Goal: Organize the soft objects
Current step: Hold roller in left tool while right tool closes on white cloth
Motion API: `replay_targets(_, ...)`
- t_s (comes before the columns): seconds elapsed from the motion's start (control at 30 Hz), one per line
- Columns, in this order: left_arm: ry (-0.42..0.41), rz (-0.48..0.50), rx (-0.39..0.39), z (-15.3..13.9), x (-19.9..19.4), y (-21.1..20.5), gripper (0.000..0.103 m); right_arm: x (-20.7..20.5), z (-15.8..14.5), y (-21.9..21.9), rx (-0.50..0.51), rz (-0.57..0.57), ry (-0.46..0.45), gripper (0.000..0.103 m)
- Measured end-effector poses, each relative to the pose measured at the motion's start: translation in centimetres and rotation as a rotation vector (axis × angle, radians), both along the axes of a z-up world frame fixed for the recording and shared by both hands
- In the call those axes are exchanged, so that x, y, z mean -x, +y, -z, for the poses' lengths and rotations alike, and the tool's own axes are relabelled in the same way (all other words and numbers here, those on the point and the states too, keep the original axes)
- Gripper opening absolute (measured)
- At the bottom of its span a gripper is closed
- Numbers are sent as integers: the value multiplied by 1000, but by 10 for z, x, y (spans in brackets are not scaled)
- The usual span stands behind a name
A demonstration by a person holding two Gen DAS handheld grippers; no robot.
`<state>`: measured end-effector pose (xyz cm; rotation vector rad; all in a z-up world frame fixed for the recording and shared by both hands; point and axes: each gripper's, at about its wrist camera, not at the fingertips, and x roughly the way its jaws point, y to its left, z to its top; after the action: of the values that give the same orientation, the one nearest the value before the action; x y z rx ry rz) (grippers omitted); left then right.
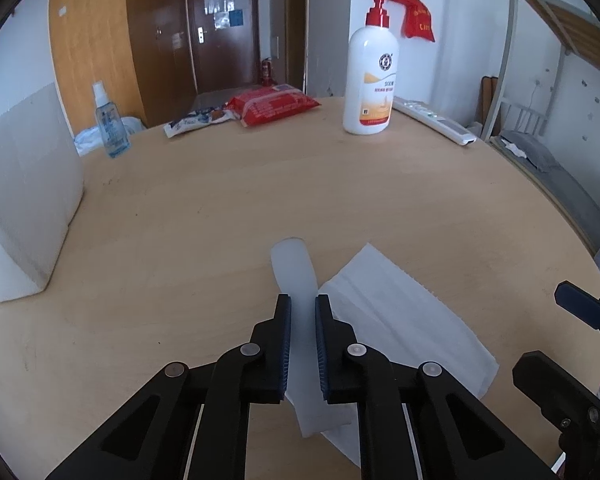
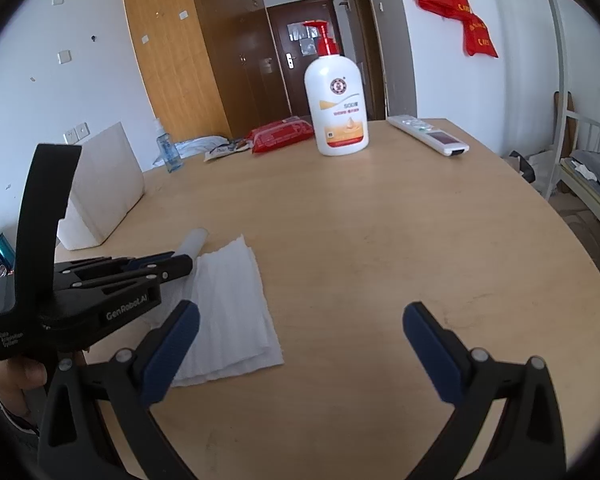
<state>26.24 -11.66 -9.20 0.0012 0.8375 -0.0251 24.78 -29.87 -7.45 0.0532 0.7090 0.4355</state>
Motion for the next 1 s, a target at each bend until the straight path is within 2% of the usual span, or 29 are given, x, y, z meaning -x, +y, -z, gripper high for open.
replay_targets(0.27,-54,-5,-2,-16,9,5,12,2,-3,4,4,-11,-7,103)
replay_targets(0.6,-78,-31,0,-25,18,22,12,2,-4,23,24,-48,-6,103)
replay_targets(1.0,-110,-78,2,-34,35,50,12,-1,6,66,83,-140,27,103)
